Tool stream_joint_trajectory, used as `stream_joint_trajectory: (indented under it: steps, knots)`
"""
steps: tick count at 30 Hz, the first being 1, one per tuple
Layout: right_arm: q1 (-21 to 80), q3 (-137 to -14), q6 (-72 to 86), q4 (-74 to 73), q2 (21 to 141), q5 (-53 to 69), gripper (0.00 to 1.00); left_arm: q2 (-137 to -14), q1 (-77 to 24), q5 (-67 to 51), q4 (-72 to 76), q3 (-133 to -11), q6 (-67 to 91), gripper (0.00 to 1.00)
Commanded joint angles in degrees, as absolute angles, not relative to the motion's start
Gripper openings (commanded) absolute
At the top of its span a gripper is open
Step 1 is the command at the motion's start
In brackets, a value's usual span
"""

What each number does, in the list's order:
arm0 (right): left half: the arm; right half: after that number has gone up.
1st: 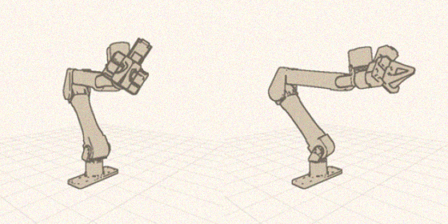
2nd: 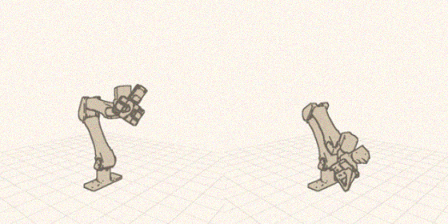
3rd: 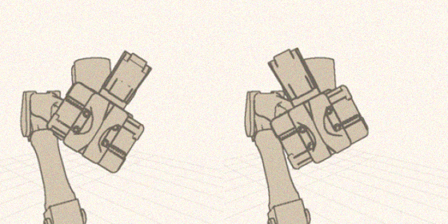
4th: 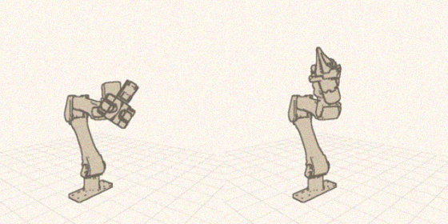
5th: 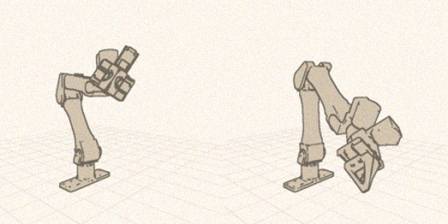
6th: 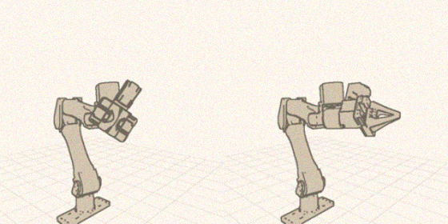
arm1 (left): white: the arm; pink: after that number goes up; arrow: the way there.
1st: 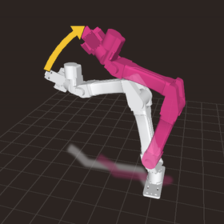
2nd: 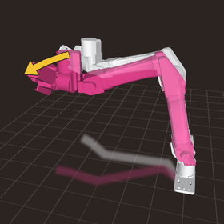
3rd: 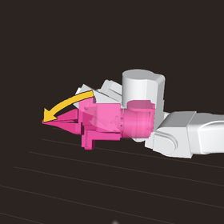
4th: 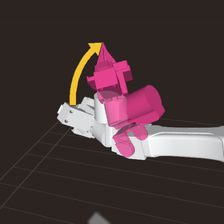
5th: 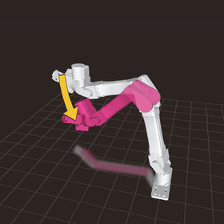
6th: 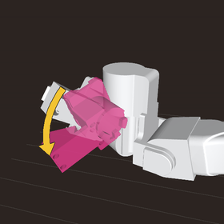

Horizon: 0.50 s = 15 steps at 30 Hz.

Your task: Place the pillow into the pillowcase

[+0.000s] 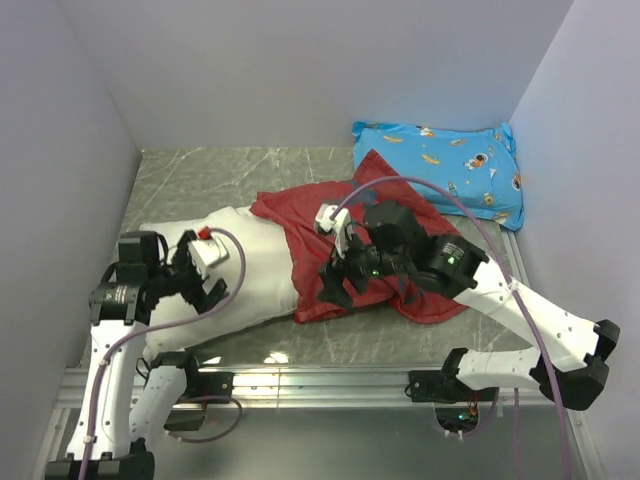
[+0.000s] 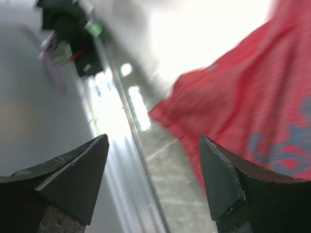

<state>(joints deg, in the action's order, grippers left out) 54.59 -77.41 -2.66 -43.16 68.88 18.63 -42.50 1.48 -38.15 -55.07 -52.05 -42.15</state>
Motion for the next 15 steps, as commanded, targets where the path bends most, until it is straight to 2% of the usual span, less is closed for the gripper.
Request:
stream_joint_trajectory:
  steps: [1, 10, 11, 12, 14, 15]
  knots:
    - [55.02, -71.12, -1.15, -40.79, 73.20, 20.30, 0.81, -40.96, 0.35, -36.30, -60.56, -48.44, -52.92, 0.99]
    - [58.17, -77.52, 3.43, -36.74, 87.44, 13.54, 0.82, -38.67, -6.76, -31.29, -42.39, -37.81, -36.50, 0.99]
    - [58.62, -77.52, 3.60, -36.65, 88.06, 12.93, 0.77, -38.85, -7.12, -30.77, -40.97, -37.27, -35.43, 0.99]
    - [58.97, -77.26, 3.78, -36.39, 89.11, 13.09, 0.50, -39.11, -7.47, -30.50, -39.74, -36.66, -34.20, 0.94]
    - [59.50, -77.95, 4.13, -36.56, 89.65, 16.50, 0.17, -39.64, -8.78, -30.67, -37.01, -35.25, -33.05, 0.79]
    - [59.59, -80.74, 4.22, -37.61, 90.26, 18.61, 0.11, -40.33, -9.31, -31.02, -36.13, -35.16, -32.70, 0.60]
